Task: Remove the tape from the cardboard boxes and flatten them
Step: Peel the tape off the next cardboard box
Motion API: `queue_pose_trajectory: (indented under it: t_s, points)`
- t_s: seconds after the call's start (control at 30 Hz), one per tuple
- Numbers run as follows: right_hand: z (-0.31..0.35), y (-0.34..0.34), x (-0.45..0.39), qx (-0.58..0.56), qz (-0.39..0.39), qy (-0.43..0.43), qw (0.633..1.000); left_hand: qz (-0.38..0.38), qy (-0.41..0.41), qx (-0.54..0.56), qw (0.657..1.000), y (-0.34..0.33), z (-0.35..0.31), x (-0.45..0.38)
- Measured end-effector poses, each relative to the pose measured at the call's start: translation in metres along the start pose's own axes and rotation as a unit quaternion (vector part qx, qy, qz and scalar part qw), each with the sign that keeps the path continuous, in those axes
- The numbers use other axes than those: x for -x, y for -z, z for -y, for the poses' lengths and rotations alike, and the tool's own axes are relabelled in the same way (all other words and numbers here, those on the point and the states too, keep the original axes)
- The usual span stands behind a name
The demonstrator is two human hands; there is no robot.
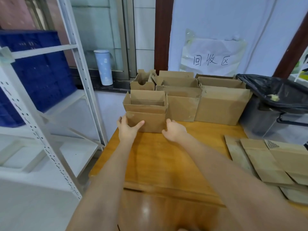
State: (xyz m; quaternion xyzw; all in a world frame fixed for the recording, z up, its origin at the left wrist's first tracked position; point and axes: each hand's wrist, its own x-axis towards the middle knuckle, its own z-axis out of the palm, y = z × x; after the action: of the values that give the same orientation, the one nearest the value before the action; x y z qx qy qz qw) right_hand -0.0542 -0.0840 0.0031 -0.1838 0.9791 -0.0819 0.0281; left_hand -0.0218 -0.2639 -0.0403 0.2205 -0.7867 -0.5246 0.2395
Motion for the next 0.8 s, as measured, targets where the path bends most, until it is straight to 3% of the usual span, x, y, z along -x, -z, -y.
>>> queue_pose_trajectory:
  t_s: [0.6, 0.73, 0.8]
  points:
    - [-0.018, 0.042, 0.045, -0.121, -0.015, -0.078, 0.989, -0.012, -0.015, -0.011, 1.0, 0.009, -0.058, 0.052]
    - [-0.033, 0.055, 0.061, -0.173, -0.014, -0.087, 0.981, 0.037, -0.114, -0.061, 0.991, 0.005, -0.078, 0.085]
    - [-0.04, 0.063, 0.069, -0.18, -0.024, -0.087, 0.98, 0.095, -0.176, -0.151, 0.968, 0.002, -0.088, 0.099]
